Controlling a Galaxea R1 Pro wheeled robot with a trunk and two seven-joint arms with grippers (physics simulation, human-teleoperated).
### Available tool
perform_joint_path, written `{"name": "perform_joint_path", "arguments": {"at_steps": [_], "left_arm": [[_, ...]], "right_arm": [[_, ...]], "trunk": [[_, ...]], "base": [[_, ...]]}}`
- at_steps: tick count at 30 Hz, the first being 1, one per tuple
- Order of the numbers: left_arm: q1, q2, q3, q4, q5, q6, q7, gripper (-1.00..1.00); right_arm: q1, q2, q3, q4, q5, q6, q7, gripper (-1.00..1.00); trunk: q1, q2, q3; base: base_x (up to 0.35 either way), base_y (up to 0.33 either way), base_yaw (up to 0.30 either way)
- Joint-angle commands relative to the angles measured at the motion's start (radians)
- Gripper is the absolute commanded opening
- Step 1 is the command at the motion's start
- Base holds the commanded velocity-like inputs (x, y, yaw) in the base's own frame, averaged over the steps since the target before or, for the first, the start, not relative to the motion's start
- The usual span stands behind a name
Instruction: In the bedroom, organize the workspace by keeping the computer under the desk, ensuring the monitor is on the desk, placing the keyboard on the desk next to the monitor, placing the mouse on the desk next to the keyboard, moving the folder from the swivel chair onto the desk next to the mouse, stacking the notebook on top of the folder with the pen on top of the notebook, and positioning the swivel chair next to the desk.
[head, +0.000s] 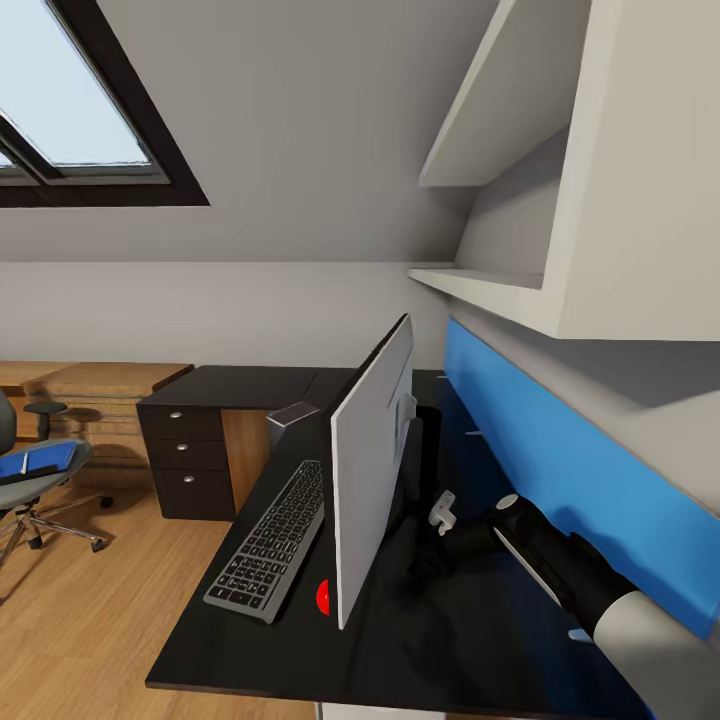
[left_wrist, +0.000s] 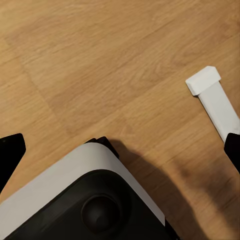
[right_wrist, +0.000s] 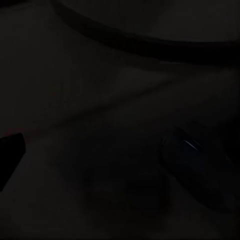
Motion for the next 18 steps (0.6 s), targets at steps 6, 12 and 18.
{"name": "perform_joint_path", "arguments": {"at_steps": [6, 12, 18], "left_arm": [[0.000, -0.001, -0.002, -0.002, 0.010, -0.002, 0.001, 1.00], [0.000, 0.000, -0.001, -0.001, 0.012, -0.002, 0.001, 1.00], [0.000, 0.001, -0.001, -0.001, 0.012, -0.002, 0.001, 1.00]], "right_arm": [[-0.001, 0.000, 0.002, -0.001, -0.006, 0.007, -0.002, 1.00], [-0.001, 0.001, 0.003, 0.000, -0.005, 0.007, -0.002, 1.00], [-0.001, 0.002, 0.005, 0.000, -0.005, 0.007, -0.002, 1.00]], "trunk": [[0.000, -0.001, -0.001], [0.000, -0.001, -0.001], [0.000, -0.001, -0.001]], "base": [[0.005, -0.123, 0.000], [0.001, -0.069, 0.000], [0.000, -0.015, 0.000]]}}
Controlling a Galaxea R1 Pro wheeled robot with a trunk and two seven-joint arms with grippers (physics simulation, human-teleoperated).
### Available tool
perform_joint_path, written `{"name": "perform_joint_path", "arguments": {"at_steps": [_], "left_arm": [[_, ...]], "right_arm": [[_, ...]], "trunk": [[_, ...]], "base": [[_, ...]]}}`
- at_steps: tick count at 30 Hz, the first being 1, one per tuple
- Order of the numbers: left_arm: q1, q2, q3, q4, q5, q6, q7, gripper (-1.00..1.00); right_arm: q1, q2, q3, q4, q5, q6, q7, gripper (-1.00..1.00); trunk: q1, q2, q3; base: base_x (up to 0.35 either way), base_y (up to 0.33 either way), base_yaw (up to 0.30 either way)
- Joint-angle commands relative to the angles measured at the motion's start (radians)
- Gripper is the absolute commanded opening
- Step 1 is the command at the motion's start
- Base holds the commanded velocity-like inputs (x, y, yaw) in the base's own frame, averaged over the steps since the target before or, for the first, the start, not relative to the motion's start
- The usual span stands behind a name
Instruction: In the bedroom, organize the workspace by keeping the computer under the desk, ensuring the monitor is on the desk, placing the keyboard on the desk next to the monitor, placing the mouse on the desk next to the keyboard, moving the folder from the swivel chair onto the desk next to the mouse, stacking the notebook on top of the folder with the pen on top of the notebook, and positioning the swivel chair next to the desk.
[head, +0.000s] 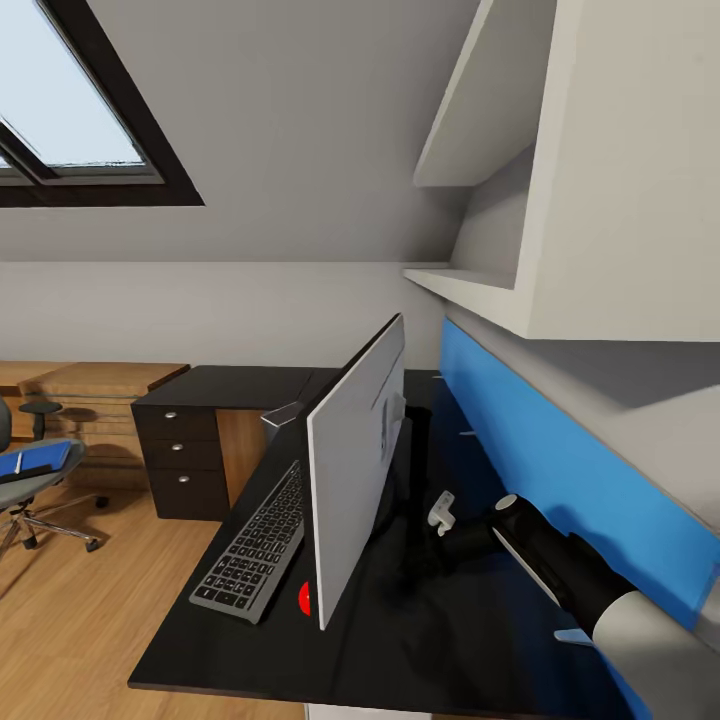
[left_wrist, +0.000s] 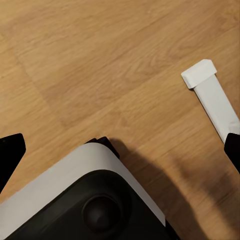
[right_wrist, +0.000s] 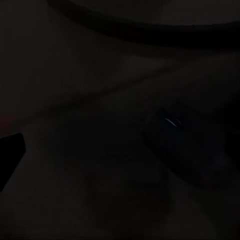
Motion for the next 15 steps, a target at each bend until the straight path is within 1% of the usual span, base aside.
{"name": "perform_joint_path", "arguments": {"at_steps": [1, 10, 12, 15], "left_arm": [[0.000, 0.000, -0.002, -0.002, 0.010, -0.002, 0.001, 1.00], [0.000, 0.000, 0.000, -0.001, 0.012, -0.002, 0.001, 1.00], [0.000, 0.000, 0.000, -0.001, 0.011, -0.002, 0.001, 1.00], [0.000, -0.001, 0.001, -0.001, 0.011, -0.002, 0.000, 1.00]], "right_arm": [[-0.001, -0.001, 0.003, -0.001, -0.006, 0.007, -0.002, 1.00], [0.000, 0.000, 0.007, -0.001, -0.003, 0.007, -0.002, 1.00], [0.000, 0.001, 0.007, 0.000, 0.004, 0.007, -0.001, 1.00], [0.000, 0.002, 0.007, 0.000, 0.015, 0.007, -0.001, 1.00]], "trunk": [[0.000, -0.001, -0.001], [0.000, -0.001, -0.001], [0.000, -0.001, -0.001], [0.000, -0.001, -0.001]], "base": [[0.000, -0.006, 0.000], [0.002, -0.004, 0.000], [0.070, -0.040, 0.000], [0.161, -0.084, 0.000]]}}
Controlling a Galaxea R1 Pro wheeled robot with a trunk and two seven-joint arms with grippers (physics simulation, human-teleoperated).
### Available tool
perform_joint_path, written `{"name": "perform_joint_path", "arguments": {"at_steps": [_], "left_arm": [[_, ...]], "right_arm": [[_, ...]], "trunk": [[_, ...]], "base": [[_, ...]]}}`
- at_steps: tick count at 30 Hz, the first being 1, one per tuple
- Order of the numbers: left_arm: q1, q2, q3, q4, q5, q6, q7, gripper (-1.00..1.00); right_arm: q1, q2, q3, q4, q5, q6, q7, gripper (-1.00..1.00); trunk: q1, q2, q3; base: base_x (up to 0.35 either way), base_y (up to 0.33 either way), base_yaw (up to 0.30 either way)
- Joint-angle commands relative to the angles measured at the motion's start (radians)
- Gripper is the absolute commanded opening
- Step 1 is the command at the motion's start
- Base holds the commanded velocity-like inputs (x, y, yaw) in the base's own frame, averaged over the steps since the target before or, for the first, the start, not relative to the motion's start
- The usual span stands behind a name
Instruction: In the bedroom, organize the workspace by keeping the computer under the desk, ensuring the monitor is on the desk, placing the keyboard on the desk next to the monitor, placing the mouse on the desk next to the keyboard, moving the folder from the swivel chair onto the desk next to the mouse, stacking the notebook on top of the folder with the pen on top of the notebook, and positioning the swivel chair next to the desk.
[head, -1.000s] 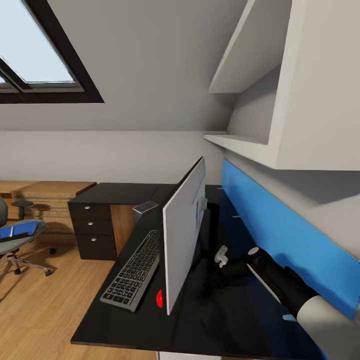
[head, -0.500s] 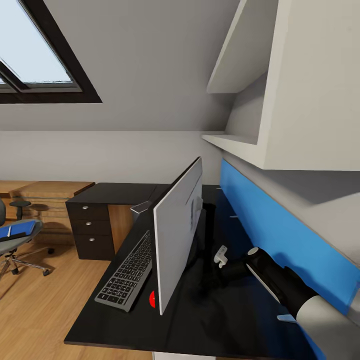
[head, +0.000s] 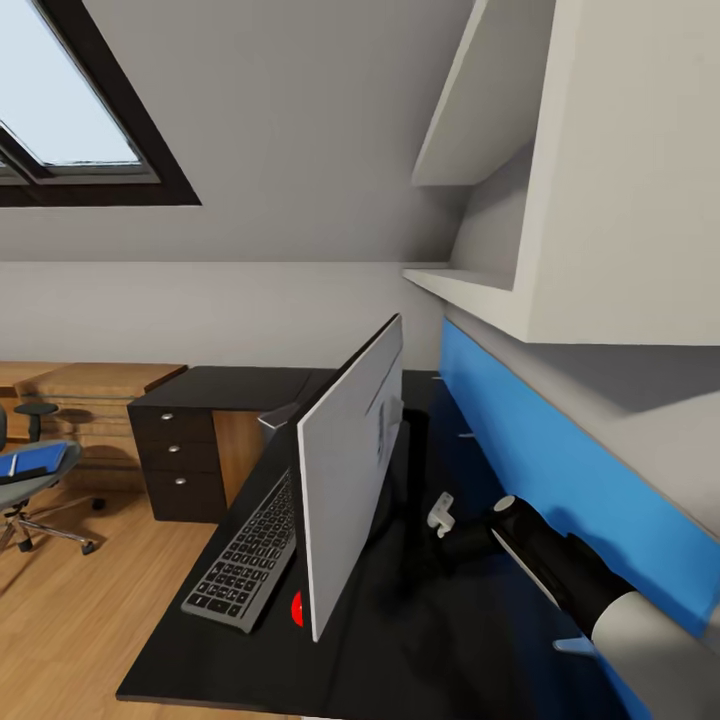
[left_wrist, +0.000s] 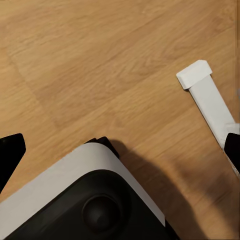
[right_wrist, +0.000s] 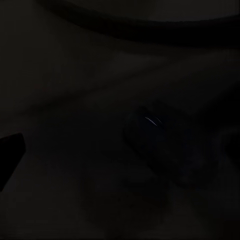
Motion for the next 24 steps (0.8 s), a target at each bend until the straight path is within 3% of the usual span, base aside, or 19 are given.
{"name": "perform_joint_path", "arguments": {"at_steps": [1, 9, 24], "left_arm": [[0.000, 0.000, -0.002, -0.002, 0.010, -0.002, 0.000, 1.00], [0.000, 0.000, -0.001, 0.001, 0.011, -0.002, 0.001, 1.00], [0.000, 0.002, 0.001, 0.004, 0.015, -0.002, 0.001, 1.00]], "right_arm": [[-0.001, 0.000, 0.002, -0.001, 0.008, 0.007, -0.001, 1.00], [-0.001, 0.003, 0.004, 0.006, 0.026, 0.007, -0.001, 1.00], [-0.001, 0.005, 0.005, 0.011, 0.030, 0.007, 0.000, 1.00]], "trunk": [[0.000, -0.001, -0.001], [0.000, -0.001, -0.001], [0.000, -0.001, -0.001]], "base": [[0.214, -0.078, 0.000], [0.128, -0.039, 0.000], [0.016, -0.005, 0.000]]}}
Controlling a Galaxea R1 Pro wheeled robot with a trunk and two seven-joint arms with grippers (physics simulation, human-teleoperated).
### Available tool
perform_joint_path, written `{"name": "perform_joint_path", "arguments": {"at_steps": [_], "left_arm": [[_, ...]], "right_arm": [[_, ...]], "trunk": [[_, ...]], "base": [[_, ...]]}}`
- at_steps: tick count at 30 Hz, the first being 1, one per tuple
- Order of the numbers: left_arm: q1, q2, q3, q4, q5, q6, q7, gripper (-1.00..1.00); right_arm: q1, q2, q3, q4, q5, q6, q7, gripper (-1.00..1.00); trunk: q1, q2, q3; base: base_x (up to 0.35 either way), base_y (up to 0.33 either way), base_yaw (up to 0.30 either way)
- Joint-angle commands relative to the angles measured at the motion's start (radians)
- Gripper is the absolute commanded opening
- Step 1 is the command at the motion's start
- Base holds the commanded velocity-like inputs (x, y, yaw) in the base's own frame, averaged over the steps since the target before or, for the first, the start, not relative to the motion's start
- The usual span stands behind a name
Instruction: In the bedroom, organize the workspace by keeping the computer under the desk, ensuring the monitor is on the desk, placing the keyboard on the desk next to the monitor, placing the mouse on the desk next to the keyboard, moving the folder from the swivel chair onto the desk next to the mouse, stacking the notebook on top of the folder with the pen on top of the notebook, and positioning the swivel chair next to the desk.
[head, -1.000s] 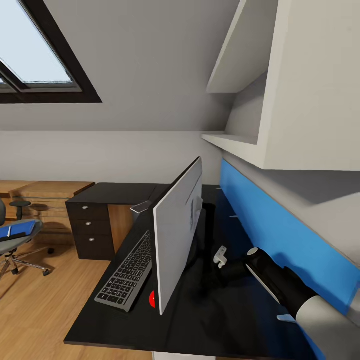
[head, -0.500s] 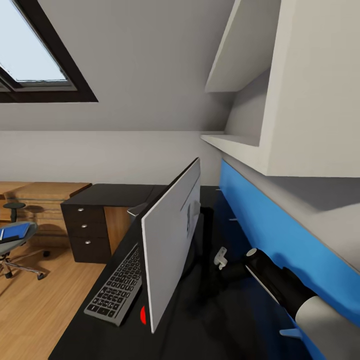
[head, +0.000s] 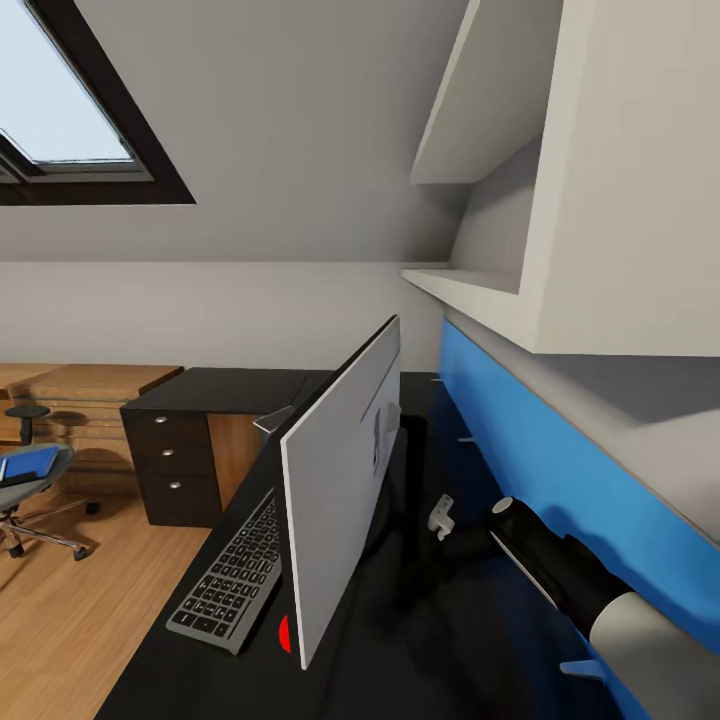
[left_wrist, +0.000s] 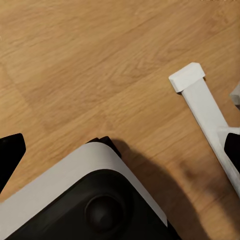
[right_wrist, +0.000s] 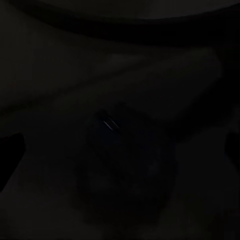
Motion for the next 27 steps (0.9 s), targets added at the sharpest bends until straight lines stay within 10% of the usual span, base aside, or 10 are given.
{"name": "perform_joint_path", "arguments": {"at_steps": [1, 27], "left_arm": [[0.000, 0.000, -0.002, -0.002, 0.011, -0.002, 0.001, 1.00], [0.004, -0.004, -0.001, 0.022, 0.014, -0.004, -0.002, 1.00]], "right_arm": [[-0.001, -0.001, 0.002, -0.001, -0.001, 0.006, 0.001, 1.00], [-0.003, 0.003, 0.002, 0.034, 0.013, 0.006, 0.002, 1.00]], "trunk": [[0.000, -0.001, -0.001], [0.000, -0.001, -0.001]], "base": [[0.008, 0.000, 0.000], [0.076, 0.000, 0.000]]}}
